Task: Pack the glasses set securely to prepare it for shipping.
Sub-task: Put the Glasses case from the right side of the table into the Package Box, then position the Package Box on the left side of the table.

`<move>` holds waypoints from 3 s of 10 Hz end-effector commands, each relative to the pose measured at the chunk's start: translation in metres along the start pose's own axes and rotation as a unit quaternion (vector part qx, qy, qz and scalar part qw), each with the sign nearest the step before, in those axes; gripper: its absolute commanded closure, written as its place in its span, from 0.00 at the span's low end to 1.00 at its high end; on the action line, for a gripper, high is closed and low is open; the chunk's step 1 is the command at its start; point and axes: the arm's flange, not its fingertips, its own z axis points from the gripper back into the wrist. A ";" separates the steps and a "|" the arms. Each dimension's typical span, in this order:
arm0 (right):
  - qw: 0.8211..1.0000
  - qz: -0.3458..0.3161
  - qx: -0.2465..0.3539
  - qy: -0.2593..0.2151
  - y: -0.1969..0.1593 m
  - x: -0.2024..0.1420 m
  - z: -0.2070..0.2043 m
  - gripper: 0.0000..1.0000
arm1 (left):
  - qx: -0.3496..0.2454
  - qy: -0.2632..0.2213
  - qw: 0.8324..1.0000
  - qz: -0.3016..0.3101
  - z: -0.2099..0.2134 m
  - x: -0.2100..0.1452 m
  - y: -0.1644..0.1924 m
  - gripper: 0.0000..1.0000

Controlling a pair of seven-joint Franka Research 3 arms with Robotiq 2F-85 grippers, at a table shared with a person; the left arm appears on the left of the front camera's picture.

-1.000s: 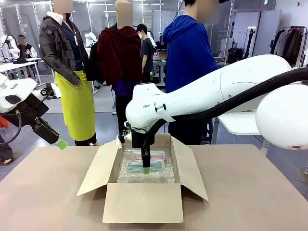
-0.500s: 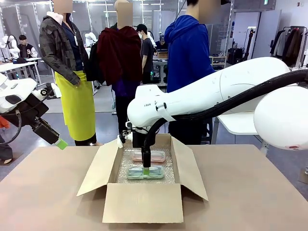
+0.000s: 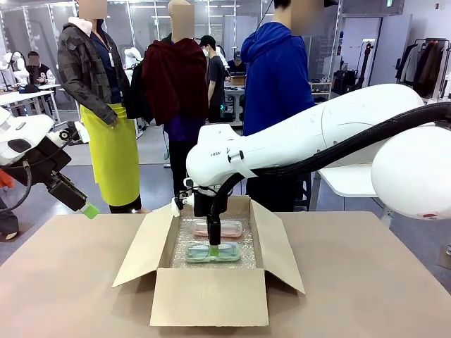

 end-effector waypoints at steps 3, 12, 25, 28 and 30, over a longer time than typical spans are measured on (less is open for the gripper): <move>1.000 0.000 -0.002 0.003 0.001 0.001 0.000 0.00 | -0.012 -0.009 1.000 -0.007 0.002 -0.002 0.002 0.00; 0.990 -0.091 -0.086 -0.066 0.061 -0.058 0.086 0.00 | 0.028 -0.002 0.995 0.092 0.012 0.030 -0.001 0.00; 0.828 -0.449 -0.133 -0.308 0.260 -0.281 0.111 0.00 | -0.188 0.004 0.926 0.327 -0.109 0.003 0.089 0.00; 0.845 -0.417 -0.111 -0.315 0.238 -0.274 0.109 0.00 | -0.185 0.047 0.927 0.324 -0.091 0.009 0.071 0.00; 0.845 -0.417 -0.111 -0.315 0.238 -0.274 0.109 0.00 | -0.186 0.039 0.928 0.321 -0.101 0.007 0.075 0.00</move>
